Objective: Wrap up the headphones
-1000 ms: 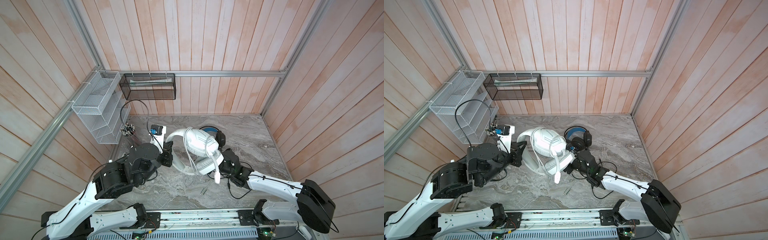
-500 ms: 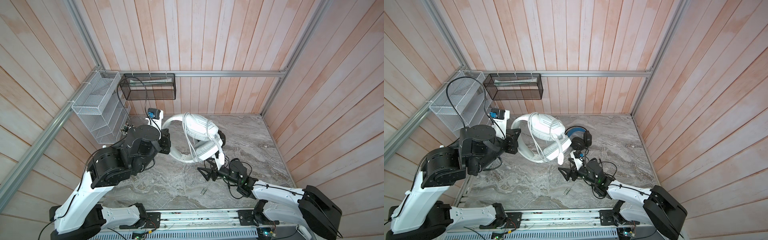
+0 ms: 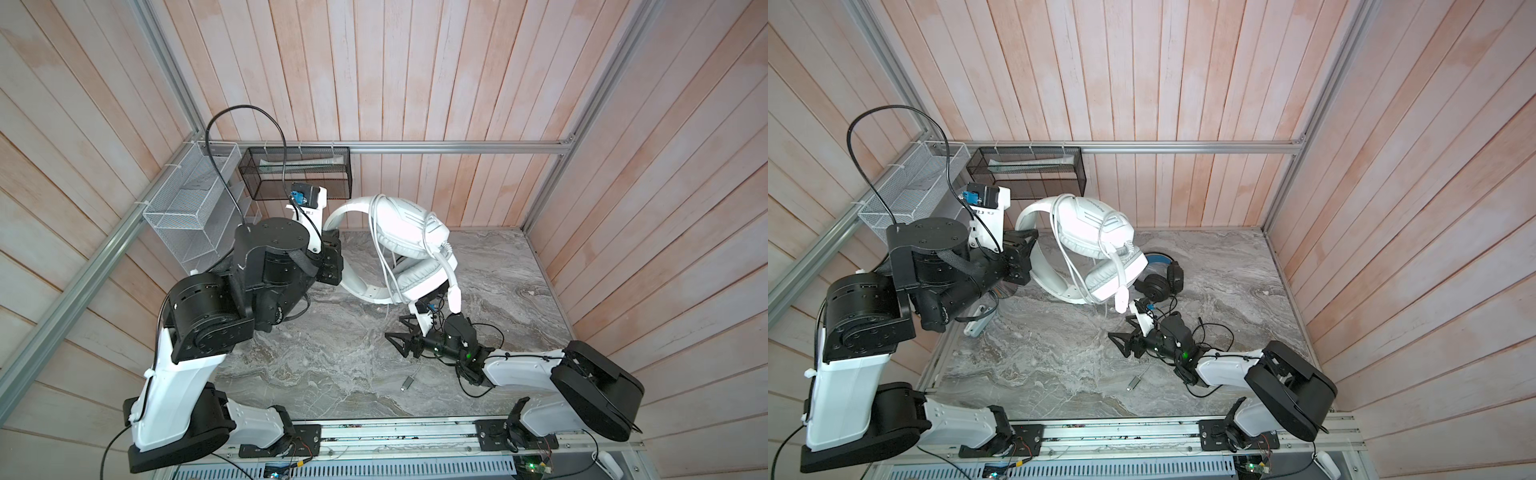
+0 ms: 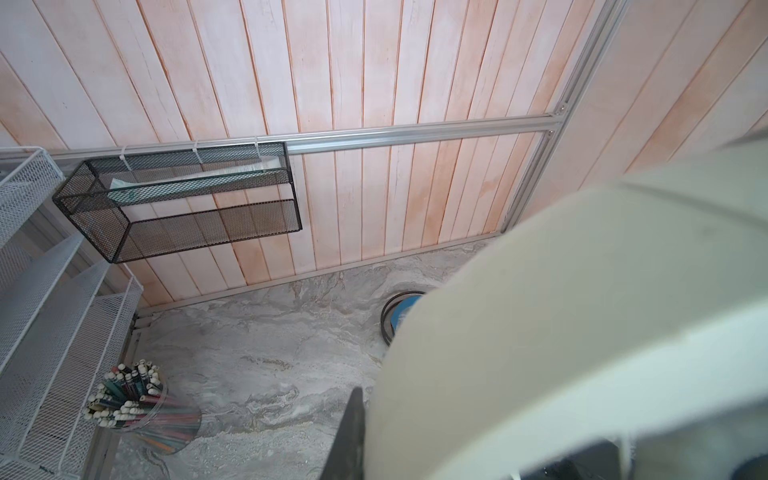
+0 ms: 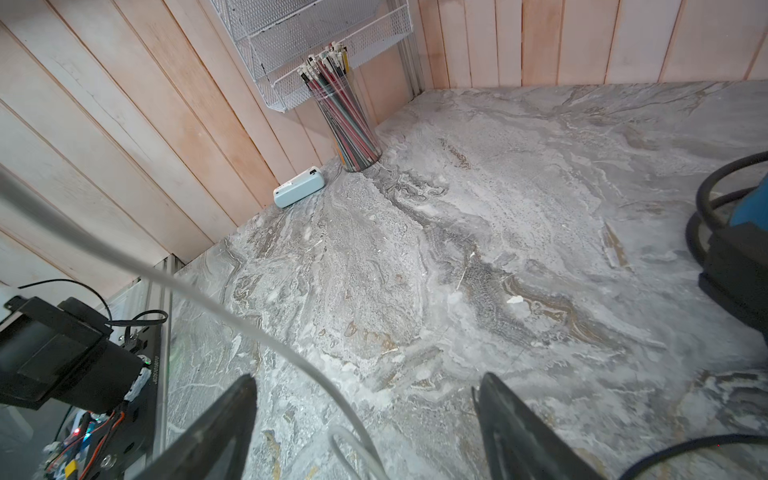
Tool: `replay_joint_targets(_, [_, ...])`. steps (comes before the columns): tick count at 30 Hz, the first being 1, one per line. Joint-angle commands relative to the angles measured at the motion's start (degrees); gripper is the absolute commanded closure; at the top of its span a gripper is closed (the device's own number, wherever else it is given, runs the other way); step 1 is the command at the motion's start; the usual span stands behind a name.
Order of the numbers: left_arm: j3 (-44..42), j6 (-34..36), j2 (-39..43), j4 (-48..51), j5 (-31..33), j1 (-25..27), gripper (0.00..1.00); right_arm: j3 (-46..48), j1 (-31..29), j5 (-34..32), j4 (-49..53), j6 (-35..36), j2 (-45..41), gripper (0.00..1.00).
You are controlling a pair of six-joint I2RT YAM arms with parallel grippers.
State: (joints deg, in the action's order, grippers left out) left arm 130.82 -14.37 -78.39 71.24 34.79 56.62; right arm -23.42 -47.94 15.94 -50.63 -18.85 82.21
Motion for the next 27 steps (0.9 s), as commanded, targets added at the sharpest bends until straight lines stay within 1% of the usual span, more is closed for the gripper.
replay_joint_targets(1, [3.59, 0.15, -0.57, -2.91, 0.02, -0.28, 1.0, -3.4, 0.13, 1.31, -1.76, 2.03, 2.32, 0.2])
replay_joint_targets(3, [4.27, 0.36, -0.83, -3.15, 0.1, -0.28, 1.0, -5.38, 0.13, 3.58, -1.42, 2.43, 4.44, 0.26])
replay_joint_targets(6, [5.33, 0.41, -1.01, -3.34, 0.27, -0.28, 1.0, -6.2, 0.13, 5.84, -2.55, 2.2, 6.81, 0.31])
replay_joint_targets(8, [5.99, 0.54, -0.99, -3.54, 0.28, -0.28, 1.0, -6.24, 0.15, 6.37, -3.09, 2.2, 7.76, 0.38])
replay_joint_targets(10, [6.34, 0.58, -1.02, -3.9, 0.33, -0.28, 1.0, -6.54, 0.13, 6.38, -2.99, 2.61, 8.41, 0.47])
replay_joint_targets(12, [6.76, 0.73, -1.13, -4.09, 0.59, -0.28, 1.0, -7.33, 0.2, 5.97, -1.69, 3.67, 8.67, 0.59])
replay_joint_targets(13, [6.89, 0.83, -1.19, -4.16, 0.76, -0.28, 1.0, -7.58, 0.13, 5.9, -1.28, 3.97, 8.83, 0.62])
replay_joint_targets(14, [7.03, 0.84, -1.29, -4.26, 0.96, -0.28, 1.0, -7.82, 0.19, 5.6, -0.68, 4.22, 8.86, 0.69])
replay_joint_targets(16, [7.03, 0.84, -1.33, -4.29, 1.38, -0.28, 1.0, -7.66, 0.14, 4.93, -0.27, 4.19, 8.51, 0.79])
replay_joint_targets(18, [6.62, 1.0, -1.21, -4.68, 2.52, -0.28, 1.0, -6.75, 0.14, 4.4, -0.18, 3.8, 7.61, 0.91])
replay_joint_targets(20, [4.87, 1.78, -0.6, -6.33, 4.81, -0.36, 1.0, -5.38, -0.14, 4.31, 0.24, 3.41, 6.01, 0.95])
replay_joint_targets(21, [3.29, 2.25, 0.0, -7.81, 5.93, -0.81, 1.0, -4.84, -0.51, 4.04, 1.08, 3.47, 4.84, 0.99])
replay_joint_targets(22, [1.94, 2.82, 0.65, -9.28, 6.1, -1.41, 1.0, -4.1, -1.03, 3.48, 2.48, 3.88, 3.65, 1.0])
replay_joint_targets(25, [-0.31, 3.79, 0.81, -11.46, 4.79, -7.33, 1.0, -2.88, -4.35, 0.77, 7.88, 6.18, -0.99, 1.0])
replay_joint_targets(27, [-1.73, 3.59, 0.37, -12.06, 1.73, -11.99, 1.0, -2.43, -7.09, -0.98, 11.73, 7.66, -4.27, 1.0])
